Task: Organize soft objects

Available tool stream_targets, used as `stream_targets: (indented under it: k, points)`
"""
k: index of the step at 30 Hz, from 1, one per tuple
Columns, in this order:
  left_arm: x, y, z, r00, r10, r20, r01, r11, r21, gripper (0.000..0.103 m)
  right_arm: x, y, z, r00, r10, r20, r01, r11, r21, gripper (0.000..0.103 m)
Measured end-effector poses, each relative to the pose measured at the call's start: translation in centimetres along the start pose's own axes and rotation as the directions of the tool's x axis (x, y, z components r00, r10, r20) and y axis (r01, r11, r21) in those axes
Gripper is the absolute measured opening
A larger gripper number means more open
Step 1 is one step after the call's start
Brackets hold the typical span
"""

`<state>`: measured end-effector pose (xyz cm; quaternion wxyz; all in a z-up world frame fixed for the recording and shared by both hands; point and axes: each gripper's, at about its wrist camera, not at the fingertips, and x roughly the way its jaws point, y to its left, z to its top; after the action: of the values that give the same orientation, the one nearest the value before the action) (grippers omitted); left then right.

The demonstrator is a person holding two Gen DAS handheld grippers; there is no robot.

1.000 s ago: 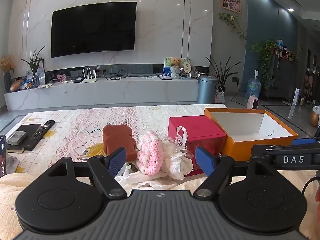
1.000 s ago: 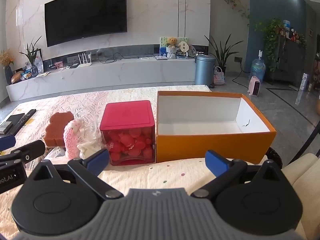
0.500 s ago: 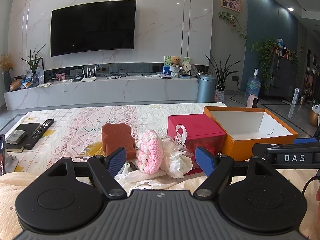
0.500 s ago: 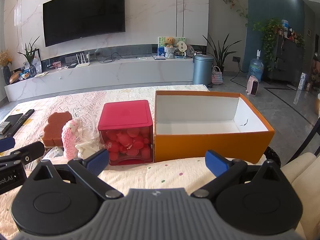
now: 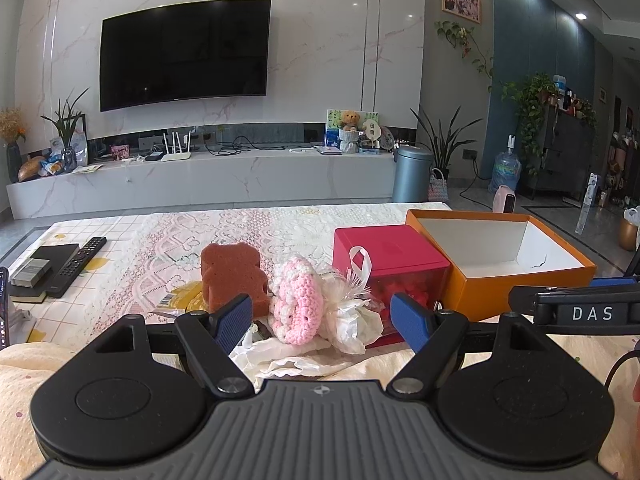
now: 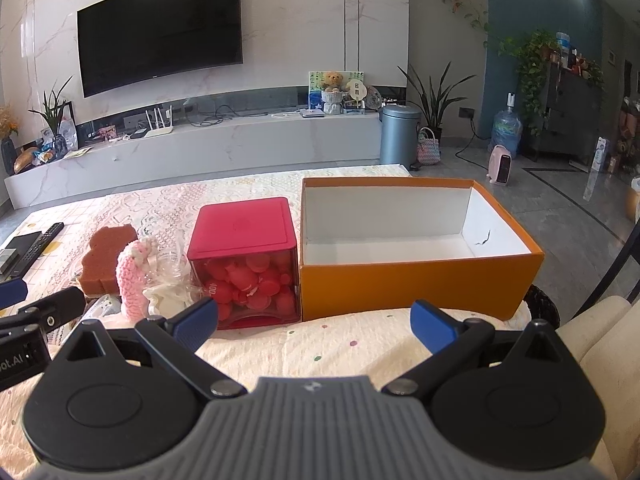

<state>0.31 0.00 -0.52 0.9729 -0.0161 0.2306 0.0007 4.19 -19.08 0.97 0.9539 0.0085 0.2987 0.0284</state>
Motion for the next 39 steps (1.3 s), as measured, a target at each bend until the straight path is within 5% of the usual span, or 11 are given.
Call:
stream_targets:
  k: [39]
  points:
    - [0.22, -0.13, -0.37, 1.0, -0.01, -0.012, 0.009, 1.0, -0.015, 0.092, 0.32, 0.25, -0.17, 1.0, -0.003, -0.018, 0.003, 1.0, -0.001, 0.1]
